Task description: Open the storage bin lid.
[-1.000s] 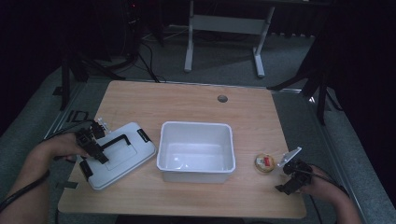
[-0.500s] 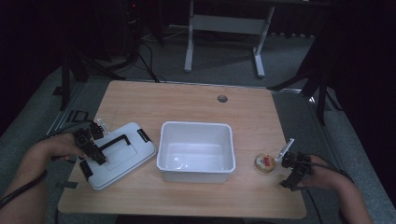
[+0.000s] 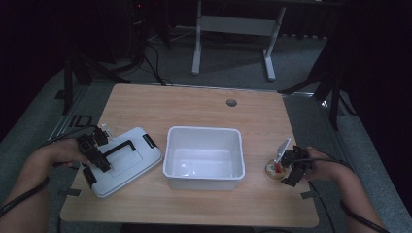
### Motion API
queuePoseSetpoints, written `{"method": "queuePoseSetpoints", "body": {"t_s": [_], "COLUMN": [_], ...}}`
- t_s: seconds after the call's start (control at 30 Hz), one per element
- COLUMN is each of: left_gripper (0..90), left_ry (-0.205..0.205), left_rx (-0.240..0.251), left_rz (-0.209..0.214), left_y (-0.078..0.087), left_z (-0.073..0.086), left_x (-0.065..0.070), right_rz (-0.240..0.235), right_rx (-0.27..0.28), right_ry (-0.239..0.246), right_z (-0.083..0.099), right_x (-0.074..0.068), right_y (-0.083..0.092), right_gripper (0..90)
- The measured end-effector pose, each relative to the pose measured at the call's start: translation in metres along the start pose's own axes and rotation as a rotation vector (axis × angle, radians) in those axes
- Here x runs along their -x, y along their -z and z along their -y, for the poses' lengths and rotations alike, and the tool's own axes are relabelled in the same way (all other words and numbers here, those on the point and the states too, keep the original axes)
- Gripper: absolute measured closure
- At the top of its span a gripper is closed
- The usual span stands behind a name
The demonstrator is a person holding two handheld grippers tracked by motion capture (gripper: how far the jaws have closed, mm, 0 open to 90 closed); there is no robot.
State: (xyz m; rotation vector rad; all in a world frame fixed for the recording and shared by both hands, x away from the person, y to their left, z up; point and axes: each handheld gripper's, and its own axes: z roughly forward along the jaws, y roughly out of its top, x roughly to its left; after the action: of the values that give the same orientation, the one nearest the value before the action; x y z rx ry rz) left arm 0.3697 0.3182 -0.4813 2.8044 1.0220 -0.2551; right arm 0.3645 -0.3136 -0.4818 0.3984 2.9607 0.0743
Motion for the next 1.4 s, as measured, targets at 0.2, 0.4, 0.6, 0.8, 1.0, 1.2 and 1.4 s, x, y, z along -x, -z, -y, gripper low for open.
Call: {"method": "queuePoseSetpoints", "body": {"t_s": [0.2,0.4,0.6,0.8,1.0,1.2,1.4], "left_gripper": [39.8,39.8,39.9,39.9,39.9,39.9,40.0], "left_ry": [-0.005,0.0,-0.003,-0.002,-0.003,-0.004,-0.008], "left_rx": [0.0,-0.005,-0.016,-0.013,-0.018,-0.021,-0.023], "left_rz": [0.003,0.005,0.006,0.009,0.009,0.009,0.006], "left_y": [-0.001,-0.003,-0.003,-0.001,0.0,0.0,0.001], "left_z": [-0.001,0.0,-0.001,0.0,0.0,0.0,0.0], "left_x": [0.0,-0.001,-0.001,-0.002,-0.001,-0.001,0.0], "right_rz": [-0.004,-0.039,-0.019,-0.028,-0.051,-0.08,-0.068], "right_rx": [-0.006,-0.06,-0.098,-0.115,-0.135,-0.127,-0.138], "right_ry": [0.09,0.114,0.158,0.151,0.191,0.231,0.267], "right_z": [-0.013,-0.022,-0.026,-0.028,-0.035,-0.04,-0.046], "right_x": [0.007,0.007,0.008,0.014,0.013,0.009,0.004], "right_y": [-0.009,-0.022,-0.031,-0.038,-0.04,-0.028,-0.008], "right_gripper": [11.2,11.2,11.0,12.5,20.1,20.3,20.4]}}
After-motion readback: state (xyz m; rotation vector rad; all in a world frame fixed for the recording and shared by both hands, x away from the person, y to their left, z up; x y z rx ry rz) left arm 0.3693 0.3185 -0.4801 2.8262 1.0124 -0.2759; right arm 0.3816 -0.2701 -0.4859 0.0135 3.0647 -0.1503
